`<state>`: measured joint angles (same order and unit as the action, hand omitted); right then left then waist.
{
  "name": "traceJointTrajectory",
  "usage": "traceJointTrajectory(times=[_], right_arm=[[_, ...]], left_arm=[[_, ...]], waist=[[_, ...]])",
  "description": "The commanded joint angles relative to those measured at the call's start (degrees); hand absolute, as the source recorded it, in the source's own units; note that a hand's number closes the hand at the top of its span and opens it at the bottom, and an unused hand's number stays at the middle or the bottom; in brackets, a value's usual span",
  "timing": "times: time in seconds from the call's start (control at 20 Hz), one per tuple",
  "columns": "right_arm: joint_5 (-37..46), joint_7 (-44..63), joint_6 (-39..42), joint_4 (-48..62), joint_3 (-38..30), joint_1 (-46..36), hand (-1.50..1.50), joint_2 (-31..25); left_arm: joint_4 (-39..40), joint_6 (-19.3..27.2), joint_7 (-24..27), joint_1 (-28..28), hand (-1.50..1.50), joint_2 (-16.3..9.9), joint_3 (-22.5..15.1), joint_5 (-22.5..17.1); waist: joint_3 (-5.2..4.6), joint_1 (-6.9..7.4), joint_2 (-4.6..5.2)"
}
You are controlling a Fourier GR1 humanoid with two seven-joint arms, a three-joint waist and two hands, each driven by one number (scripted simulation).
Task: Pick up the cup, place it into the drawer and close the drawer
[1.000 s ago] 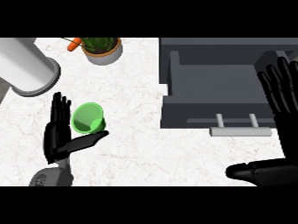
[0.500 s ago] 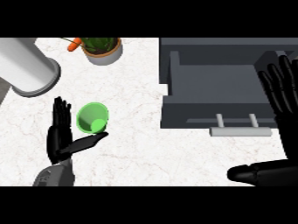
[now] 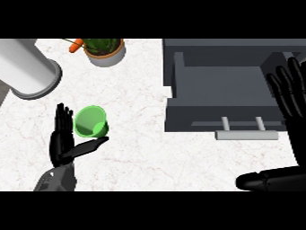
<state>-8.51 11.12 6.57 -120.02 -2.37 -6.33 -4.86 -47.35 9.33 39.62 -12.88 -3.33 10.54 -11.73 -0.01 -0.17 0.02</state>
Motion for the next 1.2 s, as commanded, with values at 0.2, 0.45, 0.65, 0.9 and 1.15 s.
traceJointTrajectory(times=[0.2,0.45,0.65,0.9,1.15], right_arm=[[1.0,-1.0,-0.1,-1.0,0.6,1.9,-1.5,0.7],[-1.7,1.4,1.7,-3.7,-0.7,3.0,-1.5,-0.8],[0.6,-2.2,1.0,1.0,0.4,1.5,-1.5,0.6],[1.5,-1.1,0.2,0.0,1.2,1.2,-1.5,1.0],[1.4,-1.7,0.4,0.8,1.5,0.3,-1.5,1.0]], left_arm=[[8.2,-1.3,4.1,-4.6,-1.5,-0.6,0.9,-0.5],[15.2,-4.8,9.8,-6.8,-1.5,-1.1,2.2,-1.2],[16.7,-5.4,11.5,-7.4,-1.5,0.7,2.3,-2.3],[26.5,-12.4,13.1,-11.9,-1.5,-4.1,5.9,-4.7],[29.1,-15.2,16.9,-13.4,-1.5,-1.0,4.8,-4.0]], waist=[[-0.01,-0.04,0.0],[-0.02,-0.2,0.02],[-0.01,-0.02,0.01],[-0.05,-0.31,0.12],[-0.05,-0.41,0.17]])
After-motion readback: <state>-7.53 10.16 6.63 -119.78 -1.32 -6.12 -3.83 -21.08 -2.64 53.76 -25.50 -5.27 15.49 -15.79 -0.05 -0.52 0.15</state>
